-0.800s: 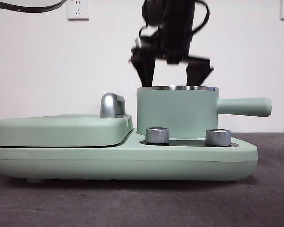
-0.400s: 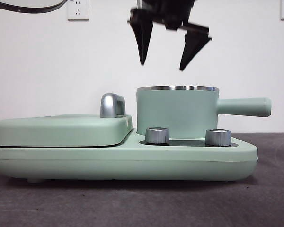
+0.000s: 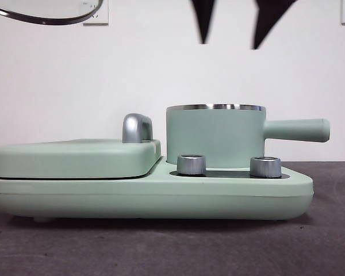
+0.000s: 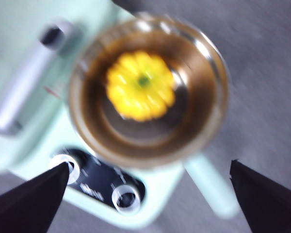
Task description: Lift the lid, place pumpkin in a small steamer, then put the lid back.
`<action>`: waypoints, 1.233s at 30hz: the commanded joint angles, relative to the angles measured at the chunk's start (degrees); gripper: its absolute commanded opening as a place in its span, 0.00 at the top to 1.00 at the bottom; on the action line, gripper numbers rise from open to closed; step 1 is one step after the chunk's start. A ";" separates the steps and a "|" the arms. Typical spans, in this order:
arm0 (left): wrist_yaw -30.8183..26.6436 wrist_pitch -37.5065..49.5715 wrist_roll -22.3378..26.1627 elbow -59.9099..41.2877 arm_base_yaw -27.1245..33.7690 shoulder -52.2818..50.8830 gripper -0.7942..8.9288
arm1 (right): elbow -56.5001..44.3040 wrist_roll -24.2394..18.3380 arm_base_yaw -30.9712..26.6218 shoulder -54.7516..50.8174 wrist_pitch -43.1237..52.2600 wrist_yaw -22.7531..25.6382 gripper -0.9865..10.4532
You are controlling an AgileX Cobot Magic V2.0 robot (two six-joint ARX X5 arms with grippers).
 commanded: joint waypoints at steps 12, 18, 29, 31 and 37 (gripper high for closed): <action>0.00 15.04 -2.64 0.92 -0.94 8.83 0.86 | -34.69 1.57 0.31 -35.93 2.27 0.00 0.45; 0.00 21.40 -2.60 0.92 -3.58 14.67 0.86 | -47.60 2.08 0.31 -54.16 12.26 -6.64 0.45; 0.00 38.58 -1.03 0.92 -9.46 28.00 0.86 | -56.61 4.17 0.31 -77.88 14.91 -10.29 0.45; -0.15 41.94 0.24 0.94 -10.12 30.58 0.87 | -56.74 4.87 0.31 -79.87 14.53 -10.69 0.45; -1.49 47.76 1.05 1.40 -10.82 36.65 0.90 | -56.78 6.82 0.31 -81.90 10.97 -11.47 0.45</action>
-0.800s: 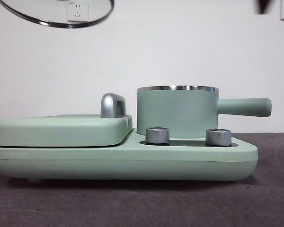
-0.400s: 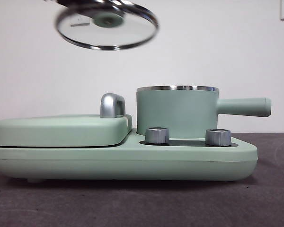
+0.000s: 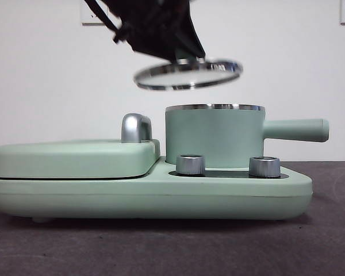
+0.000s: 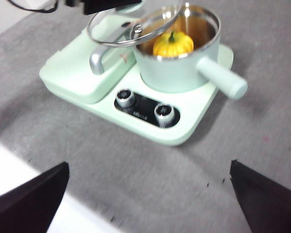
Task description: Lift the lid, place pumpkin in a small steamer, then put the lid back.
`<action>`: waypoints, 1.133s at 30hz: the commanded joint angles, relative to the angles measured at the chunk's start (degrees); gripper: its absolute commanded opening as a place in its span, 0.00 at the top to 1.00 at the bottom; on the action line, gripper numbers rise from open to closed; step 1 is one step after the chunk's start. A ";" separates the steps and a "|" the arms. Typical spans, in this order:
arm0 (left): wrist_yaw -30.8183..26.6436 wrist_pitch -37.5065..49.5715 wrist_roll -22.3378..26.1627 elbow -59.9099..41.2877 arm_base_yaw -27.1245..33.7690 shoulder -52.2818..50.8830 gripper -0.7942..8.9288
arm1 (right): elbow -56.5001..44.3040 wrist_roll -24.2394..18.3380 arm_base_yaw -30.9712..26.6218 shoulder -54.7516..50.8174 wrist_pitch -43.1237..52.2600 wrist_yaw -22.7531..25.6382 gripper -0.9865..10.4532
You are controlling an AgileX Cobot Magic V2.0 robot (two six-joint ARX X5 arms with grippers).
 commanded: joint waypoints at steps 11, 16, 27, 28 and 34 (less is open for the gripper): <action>-0.13 -0.98 0.87 8.15 -0.48 5.11 0.90 | 0.09 2.05 0.50 0.00 -2.10 -1.33 0.45; -0.13 -4.92 2.16 14.12 -0.48 8.98 0.90 | 0.09 2.82 0.50 0.02 -2.10 -1.33 0.45; -0.13 -3.69 5.03 16.52 -1.60 13.79 0.90 | 0.09 3.13 0.50 0.00 -2.12 -1.20 0.45; -0.13 -3.65 5.09 16.52 -1.60 14.10 0.90 | 0.09 3.15 0.50 0.00 -2.12 -1.20 0.45; -0.13 -2.71 5.49 16.52 -1.60 15.98 0.90 | 0.09 3.54 0.50 0.02 -2.12 -1.16 0.45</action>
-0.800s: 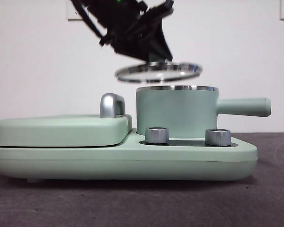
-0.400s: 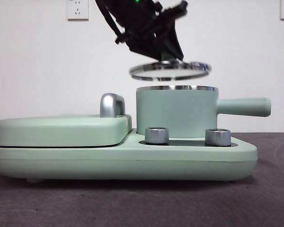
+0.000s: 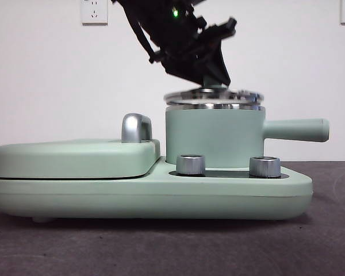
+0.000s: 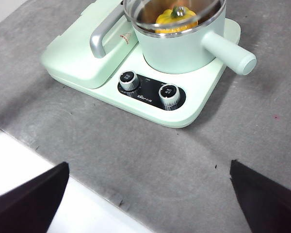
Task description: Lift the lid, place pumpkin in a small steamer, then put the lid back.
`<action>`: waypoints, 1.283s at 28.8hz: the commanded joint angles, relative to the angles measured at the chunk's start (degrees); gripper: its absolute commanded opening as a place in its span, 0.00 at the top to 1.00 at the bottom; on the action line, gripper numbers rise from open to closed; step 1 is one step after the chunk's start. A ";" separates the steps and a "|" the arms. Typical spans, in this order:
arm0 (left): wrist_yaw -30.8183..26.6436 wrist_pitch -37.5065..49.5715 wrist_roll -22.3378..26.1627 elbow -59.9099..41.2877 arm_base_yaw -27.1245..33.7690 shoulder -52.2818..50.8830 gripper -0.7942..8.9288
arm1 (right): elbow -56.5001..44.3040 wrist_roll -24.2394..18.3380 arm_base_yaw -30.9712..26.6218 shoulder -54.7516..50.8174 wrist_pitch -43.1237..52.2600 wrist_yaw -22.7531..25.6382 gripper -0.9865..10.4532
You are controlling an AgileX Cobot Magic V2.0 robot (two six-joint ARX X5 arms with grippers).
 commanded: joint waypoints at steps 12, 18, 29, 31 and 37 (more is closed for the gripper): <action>0.07 0.68 0.50 1.75 -0.44 3.08 0.90 | 0.46 1.88 0.39 0.00 0.39 0.09 0.45; 0.07 -1.05 0.48 1.75 -0.44 3.08 0.90 | 0.46 2.01 0.39 0.00 0.37 0.09 0.45; -3.28 -3.19 0.44 1.75 -0.44 3.08 0.89 | 0.46 2.10 0.39 0.02 0.39 0.15 0.45; -5.09 -3.76 0.24 1.75 -0.44 3.08 0.89 | 0.46 2.10 0.39 0.00 0.39 0.33 0.45; -5.09 -3.39 0.13 1.75 -0.44 3.08 0.83 | 0.46 2.12 0.39 0.02 0.37 0.31 0.45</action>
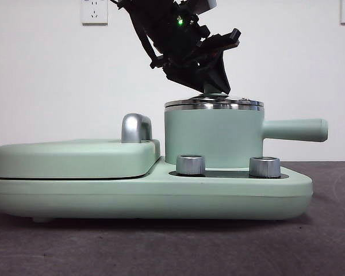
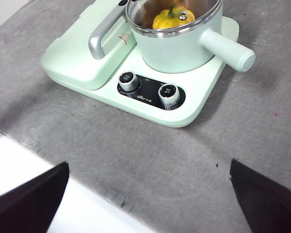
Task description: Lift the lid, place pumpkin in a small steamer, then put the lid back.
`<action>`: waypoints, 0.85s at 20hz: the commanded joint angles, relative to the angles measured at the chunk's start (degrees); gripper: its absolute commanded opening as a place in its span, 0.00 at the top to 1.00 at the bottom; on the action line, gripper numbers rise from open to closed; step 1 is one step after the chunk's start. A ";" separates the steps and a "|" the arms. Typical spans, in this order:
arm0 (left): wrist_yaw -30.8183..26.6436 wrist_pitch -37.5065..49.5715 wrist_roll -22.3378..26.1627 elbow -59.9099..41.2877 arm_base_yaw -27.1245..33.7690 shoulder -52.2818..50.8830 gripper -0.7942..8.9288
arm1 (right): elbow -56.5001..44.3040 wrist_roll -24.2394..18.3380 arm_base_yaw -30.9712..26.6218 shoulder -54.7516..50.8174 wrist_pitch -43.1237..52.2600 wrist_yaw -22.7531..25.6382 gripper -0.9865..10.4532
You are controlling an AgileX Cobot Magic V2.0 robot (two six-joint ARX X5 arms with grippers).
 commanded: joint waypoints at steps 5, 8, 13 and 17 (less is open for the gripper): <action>-1.81 -1.92 -1.16 0.57 -0.31 1.40 0.48 | 0.46 0.76 0.39 0.02 0.37 0.15 0.45; -1.81 -3.41 -1.81 0.57 -0.37 -0.81 0.46 | 0.46 0.76 0.39 0.00 0.37 0.15 0.45; -1.36 -16.90 -4.57 0.57 -0.37 -11.39 0.46 | 0.46 0.72 0.39 0.02 0.37 0.02 0.45; 5.86 -30.32 -6.19 0.31 -0.35 -20.96 0.46 | 0.46 0.68 0.39 0.02 0.68 -0.13 0.45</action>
